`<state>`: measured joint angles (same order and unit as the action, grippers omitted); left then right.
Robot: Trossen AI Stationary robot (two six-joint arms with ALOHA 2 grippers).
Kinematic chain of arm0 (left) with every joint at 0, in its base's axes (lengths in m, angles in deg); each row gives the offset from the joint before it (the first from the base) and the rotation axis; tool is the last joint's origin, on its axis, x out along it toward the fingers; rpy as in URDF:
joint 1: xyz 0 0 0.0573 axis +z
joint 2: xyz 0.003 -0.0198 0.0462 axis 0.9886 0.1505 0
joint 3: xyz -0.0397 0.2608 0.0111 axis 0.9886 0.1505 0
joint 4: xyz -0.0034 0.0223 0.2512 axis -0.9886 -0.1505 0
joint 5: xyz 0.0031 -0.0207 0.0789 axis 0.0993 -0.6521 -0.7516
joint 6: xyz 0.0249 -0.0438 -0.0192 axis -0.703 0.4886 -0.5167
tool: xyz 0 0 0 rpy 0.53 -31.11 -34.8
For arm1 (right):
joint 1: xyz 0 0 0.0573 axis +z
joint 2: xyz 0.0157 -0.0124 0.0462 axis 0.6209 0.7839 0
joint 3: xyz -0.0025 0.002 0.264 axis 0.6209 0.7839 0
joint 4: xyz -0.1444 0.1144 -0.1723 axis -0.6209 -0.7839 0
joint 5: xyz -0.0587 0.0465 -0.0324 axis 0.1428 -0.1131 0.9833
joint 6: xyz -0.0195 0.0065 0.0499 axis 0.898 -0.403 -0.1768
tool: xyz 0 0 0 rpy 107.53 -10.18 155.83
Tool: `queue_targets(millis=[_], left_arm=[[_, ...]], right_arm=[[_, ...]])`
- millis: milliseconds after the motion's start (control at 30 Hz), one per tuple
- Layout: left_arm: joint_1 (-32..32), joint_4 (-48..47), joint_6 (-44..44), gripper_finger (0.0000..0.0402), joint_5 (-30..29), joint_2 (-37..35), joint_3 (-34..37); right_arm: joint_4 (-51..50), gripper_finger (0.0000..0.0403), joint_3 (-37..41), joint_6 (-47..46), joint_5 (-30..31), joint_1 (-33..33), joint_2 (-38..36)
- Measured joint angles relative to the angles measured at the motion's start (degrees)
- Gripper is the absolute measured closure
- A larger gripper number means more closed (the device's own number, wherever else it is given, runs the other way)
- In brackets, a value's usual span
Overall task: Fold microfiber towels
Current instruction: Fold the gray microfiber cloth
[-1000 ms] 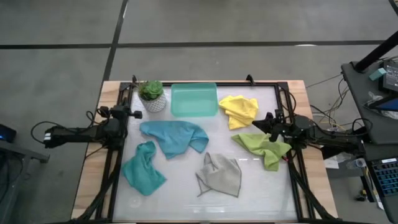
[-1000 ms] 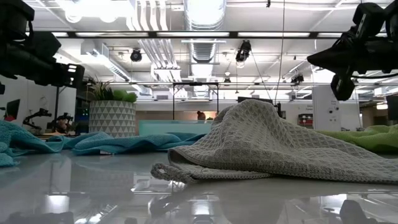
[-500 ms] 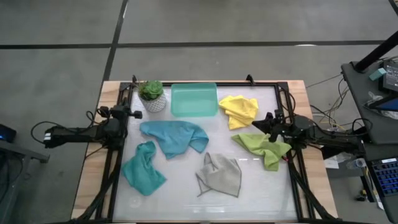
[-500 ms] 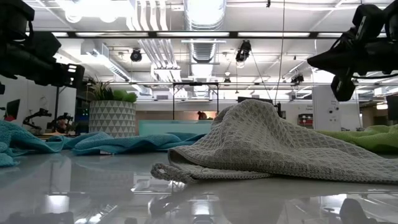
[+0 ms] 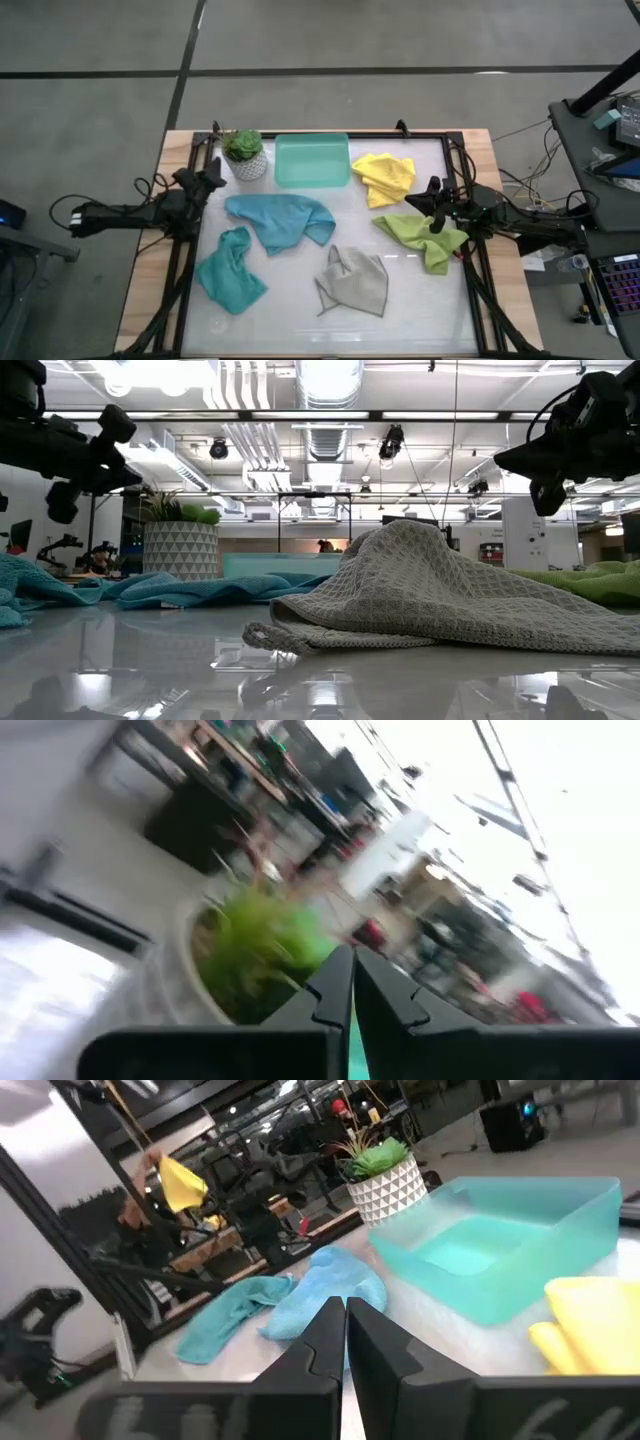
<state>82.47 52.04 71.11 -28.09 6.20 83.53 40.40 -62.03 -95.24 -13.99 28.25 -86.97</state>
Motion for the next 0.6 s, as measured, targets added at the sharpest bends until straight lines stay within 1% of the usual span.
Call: queue_targets(millis=[100, 200, 267, 433, 533, 600], left_arm=[[0.0, 0.4, 4.2, 0.0402, 8.3, 0.4, 0.0], [-0.1, 0.7, 5.6, 0.0402, 14.8, 0.4, 0.0], [-0.1, 0.7, 5.6, 0.0402, 18.2, 0.7, 0.0], [-0.1, 0.5, 5.6, 0.0402, 19.1, 1.8, 0.0], [0.0, 1.1, 5.7, 0.0402, 19.5, 2.6, 0.0], [0.0, 3.1, 4.3, 0.0402, 21.3, 3.0, 0.0]], right_arm=[[0.1, 0.0394, 0.0, 2.1, 0.0, 0.0, 0.0], [1.0, 0.0394, 0.0, 2.2, 0.2, 0.0, 0.0], [3.7, 0.0394, 0.0, 2.4, 0.2, 0.0, 0.0], [10.2, 0.0392, 0.0, 2.5, 0.2, 0.0, 0.0], [12.8, 0.0382, 0.0, 2.4, 0.2, 0.0, 0.1], [13.9, 0.0372, 0.0, 2.6, 0.2, 0.0, 0.1]])
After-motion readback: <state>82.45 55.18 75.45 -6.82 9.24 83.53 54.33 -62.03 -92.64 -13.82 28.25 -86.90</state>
